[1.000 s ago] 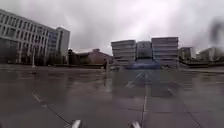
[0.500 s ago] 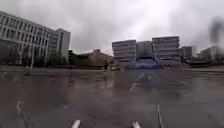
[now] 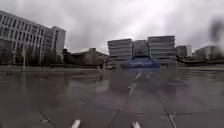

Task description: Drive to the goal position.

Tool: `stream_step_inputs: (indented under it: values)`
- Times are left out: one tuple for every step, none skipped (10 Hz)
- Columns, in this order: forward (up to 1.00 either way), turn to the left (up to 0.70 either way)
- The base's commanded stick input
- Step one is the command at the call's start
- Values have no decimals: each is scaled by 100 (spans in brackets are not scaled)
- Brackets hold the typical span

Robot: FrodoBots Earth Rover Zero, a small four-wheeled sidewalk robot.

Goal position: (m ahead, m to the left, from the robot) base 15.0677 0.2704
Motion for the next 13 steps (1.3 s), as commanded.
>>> stream_step_inputs:
  values:
    - [100,0]
    - [100,0]
    - [100,0]
    - [100,0]
    - [100,0]
    - [100,0]
    - [100,0]
    - [100,0]
    - [100,0]
    - [100,0]
    - [100,0]
    - [100,0]
    - [100,0]
